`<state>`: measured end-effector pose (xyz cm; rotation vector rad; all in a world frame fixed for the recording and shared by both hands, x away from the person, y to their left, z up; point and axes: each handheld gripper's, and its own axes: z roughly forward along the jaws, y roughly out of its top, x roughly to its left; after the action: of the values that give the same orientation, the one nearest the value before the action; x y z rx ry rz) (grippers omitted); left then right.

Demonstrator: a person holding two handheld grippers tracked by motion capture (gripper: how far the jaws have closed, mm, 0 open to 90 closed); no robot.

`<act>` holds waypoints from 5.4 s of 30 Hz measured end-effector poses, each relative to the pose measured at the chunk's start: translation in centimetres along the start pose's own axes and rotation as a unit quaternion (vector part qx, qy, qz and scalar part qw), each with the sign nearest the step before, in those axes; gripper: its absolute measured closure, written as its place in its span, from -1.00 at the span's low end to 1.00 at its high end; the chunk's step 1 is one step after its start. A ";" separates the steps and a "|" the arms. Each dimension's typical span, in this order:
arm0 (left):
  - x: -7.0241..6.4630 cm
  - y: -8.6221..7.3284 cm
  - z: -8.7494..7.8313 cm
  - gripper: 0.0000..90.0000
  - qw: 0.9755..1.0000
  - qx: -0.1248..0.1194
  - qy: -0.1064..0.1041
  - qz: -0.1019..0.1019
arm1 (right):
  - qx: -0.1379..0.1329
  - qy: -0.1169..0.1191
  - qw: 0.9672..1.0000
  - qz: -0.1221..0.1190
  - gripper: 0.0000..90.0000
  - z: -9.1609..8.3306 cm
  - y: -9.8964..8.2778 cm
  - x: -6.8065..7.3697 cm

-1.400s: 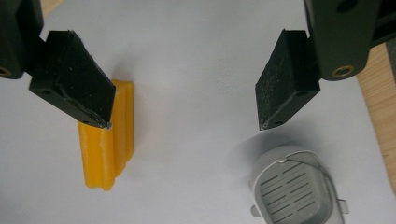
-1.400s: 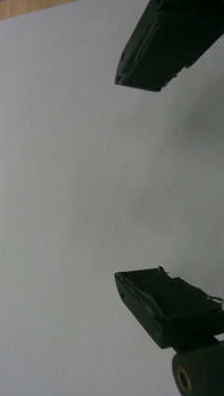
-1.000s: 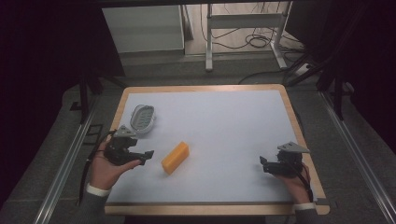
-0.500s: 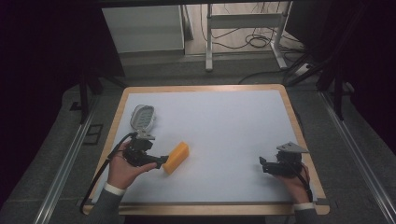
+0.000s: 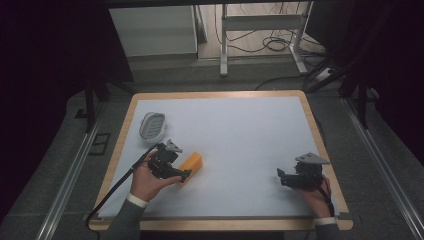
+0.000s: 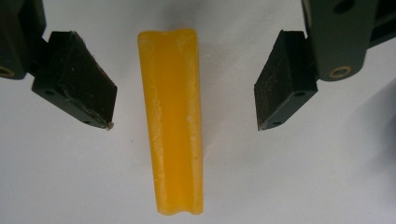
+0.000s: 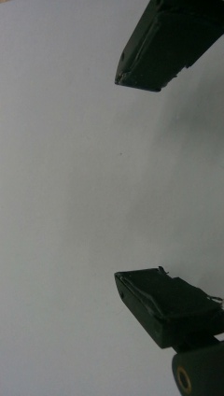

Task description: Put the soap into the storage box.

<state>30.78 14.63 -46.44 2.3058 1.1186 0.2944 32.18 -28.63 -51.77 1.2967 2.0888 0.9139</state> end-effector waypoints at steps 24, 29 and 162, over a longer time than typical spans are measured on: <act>-0.2 0.3 3.6 -0.14 0.999 0.048 -0.001 -0.018 | 0.006 -0.006 1.000 0.001 -0.87 0.2 -0.2 -0.1; -0.4 0.3 4.3 0.10 0.998 0.055 0.003 -0.018 | 0.009 -0.006 1.000 0.001 -0.87 0.3 -0.2 -0.2; 12.4 5.2 -3.0 0.35 0.993 -0.015 0.025 -0.113 | -0.008 -0.017 1.000 0.003 -0.87 -0.1 -0.1 -0.3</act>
<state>40.67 22.81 -41.57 2.1315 1.3758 0.2802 32.17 -28.99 -51.80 1.3028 2.0486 0.9033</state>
